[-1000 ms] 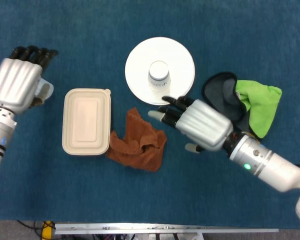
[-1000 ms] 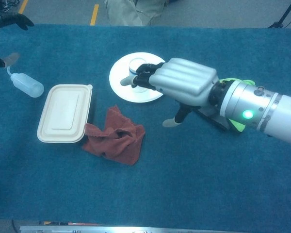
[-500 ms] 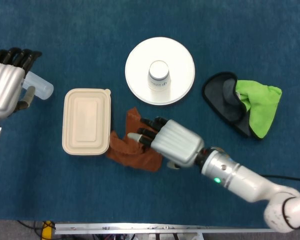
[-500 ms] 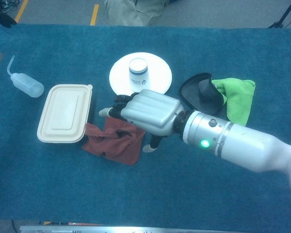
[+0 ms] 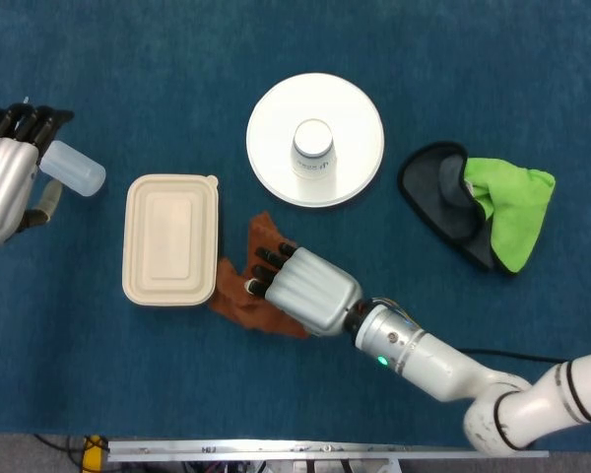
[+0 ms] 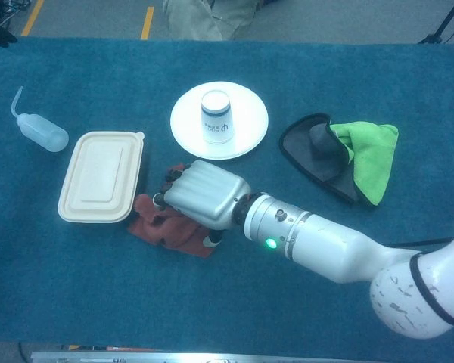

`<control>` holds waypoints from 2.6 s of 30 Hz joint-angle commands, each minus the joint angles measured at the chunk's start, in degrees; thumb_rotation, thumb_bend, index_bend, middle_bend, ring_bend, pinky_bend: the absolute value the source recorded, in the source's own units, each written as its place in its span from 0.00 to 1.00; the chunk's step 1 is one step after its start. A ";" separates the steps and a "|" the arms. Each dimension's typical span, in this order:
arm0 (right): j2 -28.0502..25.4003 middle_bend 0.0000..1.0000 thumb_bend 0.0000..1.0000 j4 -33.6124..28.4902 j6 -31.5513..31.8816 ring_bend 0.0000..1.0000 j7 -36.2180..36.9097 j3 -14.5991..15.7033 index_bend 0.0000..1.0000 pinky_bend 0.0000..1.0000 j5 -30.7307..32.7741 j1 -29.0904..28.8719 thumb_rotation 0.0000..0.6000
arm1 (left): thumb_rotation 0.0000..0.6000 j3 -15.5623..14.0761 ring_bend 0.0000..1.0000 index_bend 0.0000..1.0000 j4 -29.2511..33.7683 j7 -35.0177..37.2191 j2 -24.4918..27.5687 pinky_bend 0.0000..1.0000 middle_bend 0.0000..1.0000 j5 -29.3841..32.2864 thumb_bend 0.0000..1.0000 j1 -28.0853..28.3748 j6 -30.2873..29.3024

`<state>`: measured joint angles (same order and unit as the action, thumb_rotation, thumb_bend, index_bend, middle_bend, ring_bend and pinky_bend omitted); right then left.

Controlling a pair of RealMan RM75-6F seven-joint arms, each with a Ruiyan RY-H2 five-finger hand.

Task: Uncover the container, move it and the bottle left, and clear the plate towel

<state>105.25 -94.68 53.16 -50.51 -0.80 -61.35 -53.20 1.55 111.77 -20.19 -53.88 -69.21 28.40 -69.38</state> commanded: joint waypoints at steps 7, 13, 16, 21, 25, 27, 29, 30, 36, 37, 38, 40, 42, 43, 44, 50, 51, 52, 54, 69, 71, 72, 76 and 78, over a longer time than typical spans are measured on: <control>2.67 0.53 0.08 5.14 3.22 0.42 2.33 -0.66 0.63 0.56 -3.84 1.25 1.00 | 1.00 0.18 0.14 0.14 0.62 0.68 0.69 0.18 0.18 -1.70 0.41 -1.05 0.28; -2.54 0.58 0.08 1.35 4.51 0.50 6.04 -1.14 0.66 0.62 -6.11 2.79 1.00 | 1.00 0.48 0.14 0.14 0.51 1.09 0.80 0.18 0.18 -2.05 0.41 -1.57 0.50; -6.89 0.58 0.07 -2.13 5.26 0.50 8.55 -1.17 0.66 0.63 -7.68 3.78 1.00 | 1.00 0.55 0.14 0.14 0.34 1.13 0.80 0.18 0.18 -2.07 0.41 -1.76 0.74; -16.56 0.58 0.08 -9.23 8.34 0.50 14.79 -0.76 0.66 0.63 -12.09 6.72 1.00 | 1.00 0.96 0.14 0.14 -0.13 1.06 0.40 0.18 0.18 -1.64 0.41 -1.75 1.40; -24.21 0.58 0.08 -12.78 12.06 0.50 21.92 1.07 0.66 0.63 -17.27 10.42 1.00 | 1.00 1.22 0.14 0.13 -0.40 0.68 0.15 0.18 0.18 -1.03 0.41 -1.79 1.81; -27.55 0.58 0.07 -13.71 13.90 0.50 25.76 1.91 0.66 0.63 -19.87 12.17 1.00 | 1.00 1.38 0.14 0.13 -0.61 0.61 0.02 0.18 0.18 -0.60 0.41 -1.76 2.14; -30.21 0.58 0.07 -14.24 15.19 0.50 28.59 2.84 0.66 0.63 -22.43 13.44 1.00 | 1.00 1.48 0.14 0.13 -0.75 0.51 -0.09 0.18 0.18 -0.36 0.41 -1.75 2.36; -31.92 0.58 0.07 -14.67 15.80 0.50 30.48 3.58 0.66 0.63 -23.92 14.24 1.00 | 1.00 1.51 0.14 0.12 -0.80 0.42 -0.14 0.18 0.18 -0.25 0.41 -1.77 2.46; -37.86 0.58 0.07 -16.07 18.57 0.50 37.51 6.81 0.66 0.63 -32.31 17.24 1.00 | 1.00 1.71 0.14 0.11 -0.75 -0.18 -0.56 0.18 0.18 0.16 0.41 -1.80 2.79; -38.51 0.58 0.07 -16.10 18.90 0.50 38.23 7.24 0.66 0.63 -33.35 17.64 1.00 | 1.00 1.73 0.14 0.11 -0.65 -0.28 -0.57 0.18 0.18 0.13 0.41 -1.83 2.76; -39.36 0.58 0.07 -16.21 19.27 0.50 39.41 7.79 0.66 0.63 -34.62 18.12 1.00 | 1.00 1.76 0.14 0.11 -0.54 -0.42 -0.57 0.18 0.18 0.09 0.41 -1.88 2.68; -40.47 0.58 0.07 -16.47 19.73 0.50 41.09 8.47 0.66 0.63 -36.12 18.81 1.00 | 1.00 1.82 0.14 0.11 -0.48 -0.66 -0.57 0.18 0.18 0.21 0.41 -1.89 2.71; -41.63 0.58 0.07 -16.42 20.25 0.50 42.03 9.21 0.66 0.63 -38.06 19.57 1.00 | 1.00 1.98 0.14 0.11 -0.46 -0.82 -0.67 0.18 0.18 0.53 0.41 -1.83 2.86; -42.11 0.58 0.07 -16.32 20.48 0.50 42.26 9.56 0.66 0.63 -38.83 19.95 1.00 | 1.00 2.02 0.14 0.11 -0.45 -0.86 -0.74 0.18 0.18 0.62 0.41 -1.82 2.90; -42.63 0.58 0.07 -16.26 20.56 0.50 42.51 9.97 0.66 0.63 -39.47 20.31 1.00 | 1.00 2.06 0.14 0.11 -0.46 -0.90 -0.83 0.18 0.18 0.66 0.41 -1.81 2.94; -46.08 0.58 0.08 -15.59 19.22 0.50 45.28 13.17 0.66 0.63 -44.03 21.72 1.00 | 1.00 2.28 0.14 0.11 -0.87 -1.45 -1.60 0.18 0.17 1.30 0.41 -1.41 3.76; -46.34 0.58 0.08 -15.38 18.73 0.50 45.31 13.52 0.66 0.63 -44.49 21.81 1.00 | 1.00 2.33 0.14 0.11 -0.90 -1.51 -1.72 0.18 0.17 1.31 0.41 -1.34 3.82; -46.51 0.58 0.08 -15.18 18.14 0.50 45.27 13.82 0.66 0.63 -44.79 21.89 1.00 | 1.00 2.36 0.14 0.11 -0.94 -1.58 -1.85 0.18 0.17 1.28 0.41 -1.28 3.87; -46.71 0.58 0.08 -14.84 16.15 0.50 44.84 14.42 0.66 0.63 -45.21 21.82 1.00 | 1.00 2.41 0.14 0.11 -1.06 -1.78 -2.12 0.18 0.17 1.37 0.41 -1.14 4.08; -46.33 0.22 0.07 -16.32 5.37 0.16 31.66 10.88 0.06 0.33 -36.50 22.05 1.00 | 1.00 2.44 0.13 0.10 -1.77 -2.00 -2.82 0.18 0.16 1.88 0.41 -0.96 4.73; -46.34 0.22 0.07 -15.90 6.49 0.16 30.50 9.53 0.06 0.32 -34.80 22.76 1.00 | 1.00 2.50 0.13 0.10 -1.92 -1.88 -2.89 0.18 0.16 1.89 0.41 -0.91 4.81; -46.31 0.22 0.07 -15.60 7.00 0.16 29.86 8.86 0.06 0.32 -33.97 23.04 1.00 | 1.00 2.51 0.13 0.10 -1.98 -1.87 -2.94 0.18 0.16 1.89 0.41 -0.86 4.91; -46.21 0.22 0.07 -14.64 7.74 0.16 27.57 6.15 0.06 0.32 -29.56 23.63 1.00 | 1.00 2.53 0.13 0.10 -2.21 -2.03 -3.32 0.18 0.16 1.85 0.41 -0.54 5.38; -45.93 0.22 0.07 -14.11 7.58 0.16 25.91 4.65 0.06 0.32 -27.14 23.48 1.00 | 1.00 2.51 0.13 0.10 -2.33 -2.17 -3.52 0.18 0.16 1.91 0.41 -0.38 5.65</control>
<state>59.06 -109.50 60.55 -22.88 5.51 -90.65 -29.88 4.07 109.47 -22.34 -57.39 -67.31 28.00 -63.73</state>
